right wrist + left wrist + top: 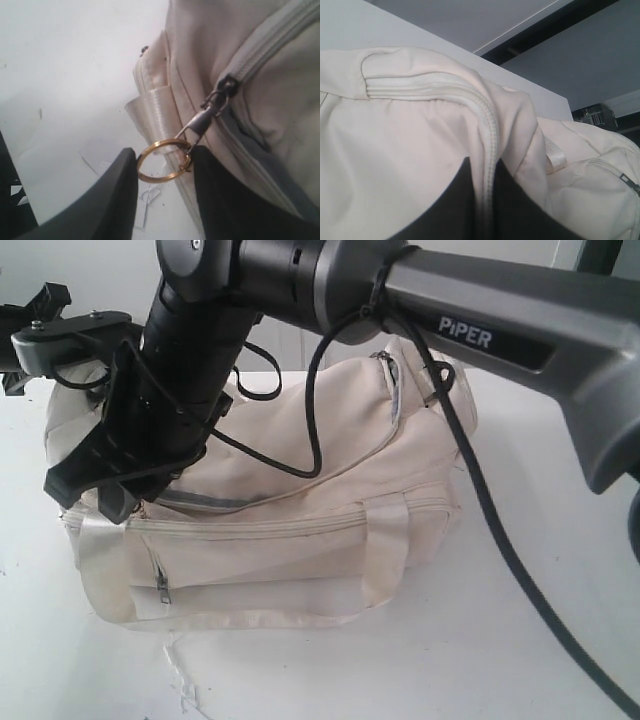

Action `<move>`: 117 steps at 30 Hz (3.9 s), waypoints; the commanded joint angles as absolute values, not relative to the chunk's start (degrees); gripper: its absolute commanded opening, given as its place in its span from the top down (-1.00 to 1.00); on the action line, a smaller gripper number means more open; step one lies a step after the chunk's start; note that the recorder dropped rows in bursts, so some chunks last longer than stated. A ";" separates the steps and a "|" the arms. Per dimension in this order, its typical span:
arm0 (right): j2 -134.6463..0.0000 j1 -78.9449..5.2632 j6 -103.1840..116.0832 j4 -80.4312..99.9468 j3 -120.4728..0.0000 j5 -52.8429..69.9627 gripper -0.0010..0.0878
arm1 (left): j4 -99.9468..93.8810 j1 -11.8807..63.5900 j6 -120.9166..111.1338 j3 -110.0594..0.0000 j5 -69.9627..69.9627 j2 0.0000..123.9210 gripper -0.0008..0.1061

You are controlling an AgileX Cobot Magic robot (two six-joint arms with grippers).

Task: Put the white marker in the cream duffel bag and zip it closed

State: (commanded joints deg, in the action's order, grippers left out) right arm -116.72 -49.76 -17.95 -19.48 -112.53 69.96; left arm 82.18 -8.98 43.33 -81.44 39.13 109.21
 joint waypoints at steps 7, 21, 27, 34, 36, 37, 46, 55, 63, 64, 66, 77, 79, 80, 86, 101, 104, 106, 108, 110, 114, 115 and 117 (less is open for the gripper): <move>-116.51 -49.76 -17.81 -20.89 -112.44 69.96 0.98 | 82.29 -9.34 43.33 -81.44 39.08 109.21 0.98; -116.51 -50.23 -19.28 -22.00 -111.87 69.96 0.98 | 84.72 -10.67 43.44 -81.44 39.65 109.21 0.98; -116.46 -50.23 -19.28 -19.48 -108.55 69.96 0.98 | 84.72 -10.67 43.55 -81.44 39.65 109.21 0.98; -114.68 -50.13 -18.90 -17.24 -108.55 69.96 0.98 | 84.72 -10.77 43.55 -81.44 39.65 109.21 0.98; -113.88 -50.13 -18.67 -17.24 -108.55 69.96 0.98 | 84.72 -10.81 43.55 -81.44 39.55 109.21 0.98; -113.60 -50.13 -18.56 -17.24 -108.55 69.96 0.98 | 84.72 -10.81 43.55 -81.44 39.55 109.21 0.98; -112.63 -50.24 -17.83 -15.50 -103.88 69.96 0.98 | 84.72 -10.81 43.55 -81.44 39.65 109.21 0.98; -109.82 -49.02 -17.72 -11.86 -100.83 69.96 0.98 | 84.72 -11.60 43.66 -81.44 39.65 109.21 0.98; -108.16 -48.91 -17.72 -11.19 -98.74 69.96 0.98 | 84.72 -12.59 43.66 -81.44 40.88 109.21 0.98; -107.93 -48.81 -17.72 -10.57 -98.74 69.96 0.98 | 84.72 -12.59 43.66 -81.44 41.42 109.21 0.98; -107.60 -48.57 -17.72 -10.29 -98.74 69.96 0.98 | 84.72 -12.59 44.28 -81.44 41.83 109.21 0.94; -107.60 -48.45 -17.82 -10.64 -98.74 65.64 0.98 | 84.63 -14.96 48.69 -81.44 43.13 106.93 -0.39; -107.60 -48.45 -17.82 -10.64 -98.74 64.80 0.98 | 84.51 -16.25 52.23 -81.44 43.22 104.62 -0.27; -107.60 -48.45 -17.82 -10.64 -98.74 64.38 0.98 | 84.14 -16.98 54.34 -81.44 43.82 103.10 -0.20; -107.60 -48.45 -17.82 -10.91 -98.74 62.23 0.98 | 70.39 -18.63 64.10 -81.44 52.88 92.34 0.01; -108.02 -48.22 -12.98 -10.77 -98.74 54.61 0.93 | 52.39 -13.27 52.06 -72.99 58.35 82.63 0.01; -109.64 -46.42 -11.45 -14.01 -98.74 53.40 0.60 | 52.74 -13.27 46.51 -69.68 58.42 82.61 0.01; -110.96 -44.76 -11.70 -20.63 -98.74 54.95 0.27 | 53.02 -13.15 45.37 -67.76 57.73 82.61 0.01; -112.32 -43.32 -13.12 -24.74 -98.74 57.87 -0.08 | 53.85 -12.64 45.37 -65.81 54.63 82.61 0.01; -113.18 -42.80 -13.26 -24.95 -98.74 59.87 -0.25 | 53.96 -11.86 45.37 -64.66 52.11 82.61 0.01; -114.77 -42.80 -13.26 -24.18 -98.74 59.59 -0.27 | 53.96 -10.14 47.17 -62.85 49.92 82.61 0.01; -115.09 -42.80 -13.44 -24.18 -98.74 59.18 -0.27 | 53.96 -9.81 47.33 -62.53 49.37 82.61 0.01; -116.31 -42.80 -13.52 -24.18 -98.74 57.63 -0.27 | 53.96 -9.11 47.91 -61.72 48.84 82.61 0.01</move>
State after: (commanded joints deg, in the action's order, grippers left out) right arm -116.31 -42.80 -13.52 -24.18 -98.74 57.63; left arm 53.96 -9.11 47.91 -61.72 48.84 82.61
